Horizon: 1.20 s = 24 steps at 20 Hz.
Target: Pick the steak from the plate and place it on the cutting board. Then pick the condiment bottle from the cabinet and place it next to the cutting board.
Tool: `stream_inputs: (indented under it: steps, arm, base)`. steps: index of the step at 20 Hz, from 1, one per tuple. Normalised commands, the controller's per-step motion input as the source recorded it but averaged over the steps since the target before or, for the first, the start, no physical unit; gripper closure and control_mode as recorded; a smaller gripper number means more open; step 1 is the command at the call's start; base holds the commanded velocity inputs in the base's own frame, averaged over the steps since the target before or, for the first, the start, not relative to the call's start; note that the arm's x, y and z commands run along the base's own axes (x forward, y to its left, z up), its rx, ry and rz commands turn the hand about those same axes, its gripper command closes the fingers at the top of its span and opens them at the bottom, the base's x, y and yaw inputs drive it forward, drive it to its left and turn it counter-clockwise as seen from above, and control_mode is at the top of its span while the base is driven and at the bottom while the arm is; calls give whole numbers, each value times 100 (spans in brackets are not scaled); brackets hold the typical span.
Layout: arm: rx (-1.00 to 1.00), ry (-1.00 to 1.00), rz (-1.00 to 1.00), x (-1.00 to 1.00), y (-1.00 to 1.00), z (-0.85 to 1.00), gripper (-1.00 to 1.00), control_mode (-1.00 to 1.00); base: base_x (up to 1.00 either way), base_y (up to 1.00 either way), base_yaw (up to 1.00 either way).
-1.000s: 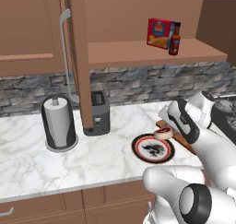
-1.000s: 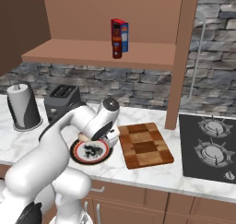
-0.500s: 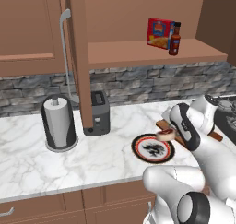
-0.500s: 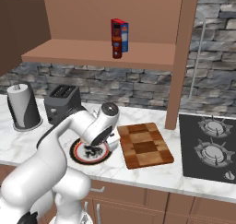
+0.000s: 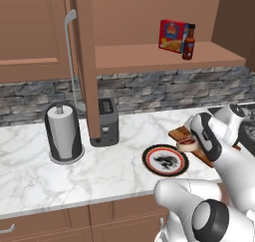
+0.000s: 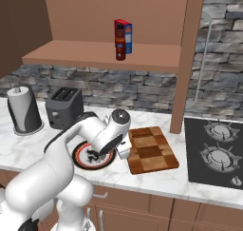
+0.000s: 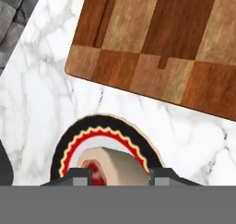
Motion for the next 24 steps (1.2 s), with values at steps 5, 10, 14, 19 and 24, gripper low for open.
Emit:
stream_inputs:
  steps: [5,10,14,19,24]
  arm:
    - [0,0,-5,1,-31,0,100,-100]
    - [0,0,-2,9,-22,0,100,-100]
    - [0,0,-1,14,-21,0,100,-100]
    - [0,0,0,25,-21,0,100,-100]
    - [0,0,0,20,-25,0,100,-100]
  base:
    - [0,0,0]
    - [0,0,0]
    - [0,0,0]
    - [0,0,0]
    - [0,0,0]
